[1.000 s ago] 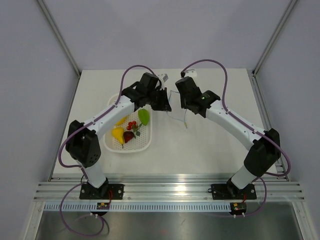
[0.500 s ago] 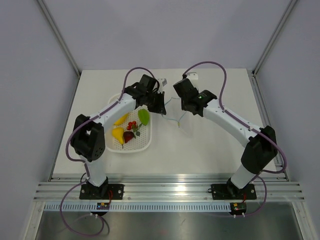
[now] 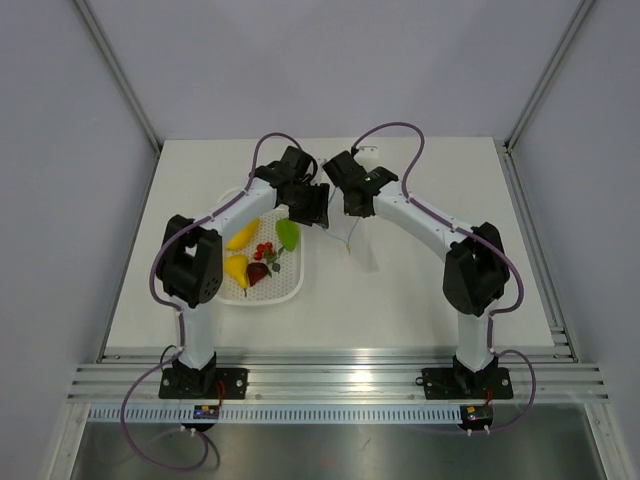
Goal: Place the food in the zip-top bag and seal the zipper
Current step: Open the zipper of the food storage bag.
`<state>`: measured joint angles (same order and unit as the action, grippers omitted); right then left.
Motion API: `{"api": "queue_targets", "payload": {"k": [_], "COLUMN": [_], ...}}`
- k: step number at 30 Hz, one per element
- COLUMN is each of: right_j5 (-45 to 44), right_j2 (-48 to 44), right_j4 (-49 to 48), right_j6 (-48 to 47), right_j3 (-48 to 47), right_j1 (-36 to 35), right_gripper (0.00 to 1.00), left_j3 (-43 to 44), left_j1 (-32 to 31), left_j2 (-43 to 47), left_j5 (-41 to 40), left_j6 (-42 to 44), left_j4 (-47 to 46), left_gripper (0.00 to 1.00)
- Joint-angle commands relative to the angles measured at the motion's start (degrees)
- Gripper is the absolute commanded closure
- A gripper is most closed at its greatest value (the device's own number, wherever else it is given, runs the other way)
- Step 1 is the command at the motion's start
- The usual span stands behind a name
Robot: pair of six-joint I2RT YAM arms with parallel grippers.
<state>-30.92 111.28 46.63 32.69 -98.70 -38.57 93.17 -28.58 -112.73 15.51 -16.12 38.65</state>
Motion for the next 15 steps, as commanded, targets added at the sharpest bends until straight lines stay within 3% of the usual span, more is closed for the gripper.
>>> {"api": "queue_targets", "payload": {"k": [1, 15], "right_j5": [-1.7, -1.1], "right_j2": [1.9, 5.2], "right_j4": [1.1, 1.7], "right_j6": [2.3, 2.1], "right_j3": [-4.5, -5.6], "right_j1": [0.2, 0.2], "right_gripper": [1.00, 1.00], "left_j3": [1.0, -2.8], "left_j1": [0.5, 2.9], "left_j2": [1.8, 10.4], "left_j5": [-1.3, 5.8], "left_j6": [0.5, -2.5], "left_j4": [-0.2, -1.7], "left_gripper": [0.46, 0.46]}}
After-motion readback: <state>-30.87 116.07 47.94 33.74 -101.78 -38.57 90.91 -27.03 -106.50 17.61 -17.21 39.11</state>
